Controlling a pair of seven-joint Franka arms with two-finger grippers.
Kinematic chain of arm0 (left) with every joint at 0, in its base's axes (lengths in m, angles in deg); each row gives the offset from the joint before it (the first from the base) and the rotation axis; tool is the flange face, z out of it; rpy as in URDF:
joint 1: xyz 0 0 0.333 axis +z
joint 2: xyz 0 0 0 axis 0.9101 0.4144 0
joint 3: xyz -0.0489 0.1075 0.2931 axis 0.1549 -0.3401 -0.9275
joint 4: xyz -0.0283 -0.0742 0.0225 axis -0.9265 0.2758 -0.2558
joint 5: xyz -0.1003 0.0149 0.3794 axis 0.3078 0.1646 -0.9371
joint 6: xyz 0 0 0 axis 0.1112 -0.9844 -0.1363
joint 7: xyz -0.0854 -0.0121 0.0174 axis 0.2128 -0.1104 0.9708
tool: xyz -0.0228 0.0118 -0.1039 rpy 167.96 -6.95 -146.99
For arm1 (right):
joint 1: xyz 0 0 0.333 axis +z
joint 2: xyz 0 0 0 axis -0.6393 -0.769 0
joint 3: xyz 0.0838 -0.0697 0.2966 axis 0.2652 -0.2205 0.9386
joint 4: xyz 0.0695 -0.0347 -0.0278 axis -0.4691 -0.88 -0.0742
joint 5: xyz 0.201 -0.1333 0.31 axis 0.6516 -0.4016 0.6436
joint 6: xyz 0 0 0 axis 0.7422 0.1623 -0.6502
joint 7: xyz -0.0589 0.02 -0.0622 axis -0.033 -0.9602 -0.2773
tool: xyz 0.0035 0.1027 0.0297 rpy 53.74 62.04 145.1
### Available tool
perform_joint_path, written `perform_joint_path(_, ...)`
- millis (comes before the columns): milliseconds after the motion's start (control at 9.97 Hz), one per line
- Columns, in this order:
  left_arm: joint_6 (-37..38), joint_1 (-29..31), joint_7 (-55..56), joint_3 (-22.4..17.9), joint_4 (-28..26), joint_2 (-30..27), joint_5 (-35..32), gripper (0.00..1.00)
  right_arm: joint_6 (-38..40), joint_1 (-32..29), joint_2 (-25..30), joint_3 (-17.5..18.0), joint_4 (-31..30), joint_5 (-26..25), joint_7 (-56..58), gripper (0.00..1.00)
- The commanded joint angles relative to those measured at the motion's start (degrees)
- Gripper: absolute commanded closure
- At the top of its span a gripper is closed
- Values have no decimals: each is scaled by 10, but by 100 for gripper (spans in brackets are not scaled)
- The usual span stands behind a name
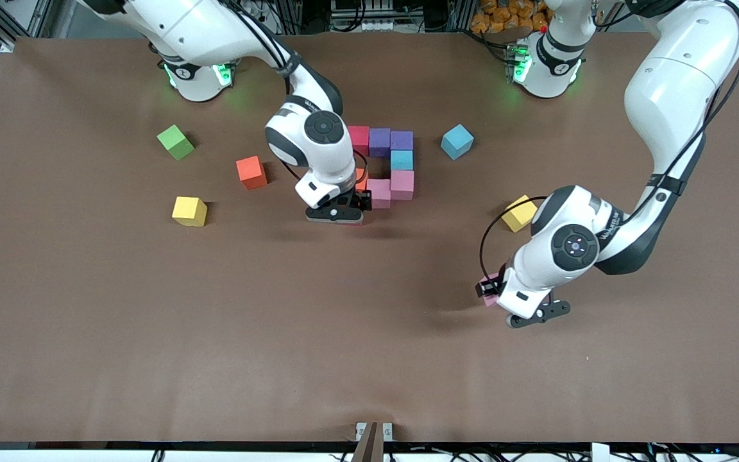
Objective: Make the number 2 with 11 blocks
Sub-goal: 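Set the magenta cube below the orange cube while the left gripper lifts pink, then grasp the yellow cube with the right gripper while the left gripper carries pink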
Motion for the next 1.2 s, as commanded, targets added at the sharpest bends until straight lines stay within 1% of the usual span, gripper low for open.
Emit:
perform_joint_path(0, 9, -32, 20, -1, 4, -5, -3, 75, 61, -38, 63, 5, -19, -8, 67, 14)
perform_joint_path(100, 9, -53, 38, -4, 17, -2, -3, 75, 72, -61, 89, 6, -34, -4, 102, 14)
perform_joint_path(201, 9, -76, 53, -8, 28, 5, -2, 75, 71, -109, 122, 19, -67, -3, 151, 14)
perform_joint_path(301, 8, -110, 69, -26, 35, 5, 0, 75, 69, -167, 149, 44, -97, -3, 217, 14)
perform_joint_path(401, 8, -152, 89, -51, 53, 6, 2, 75, 68, -202, 169, 51, -123, -3, 272, 14)
perform_joint_path(602, -4, -229, 129, -89, 95, 35, 2, 75, 65, -244, 203, 51, -169, -3, 354, 14)
perform_joint_path(802, -45, -292, 145, -131, 105, 47, 5, 75, 56, -307, 249, 50, -221, -3, 444, 15)
perform_joint_path(902, -68, -308, 146, -139, 112, 56, 17, 75, 25, -337, 258, 50, -260, -3, 501, 15)
perform_joint_path(1003, -76, -328, 152, -144, 124, 67, 18, 75, -29, -362, 267, 49, -303, -3, 548, 15)
perform_joint_path(1103, -84, -346, 165, -150, 133, 75, 17, 75, -41, -382, 275, 49, -322, -3, 603, 14)
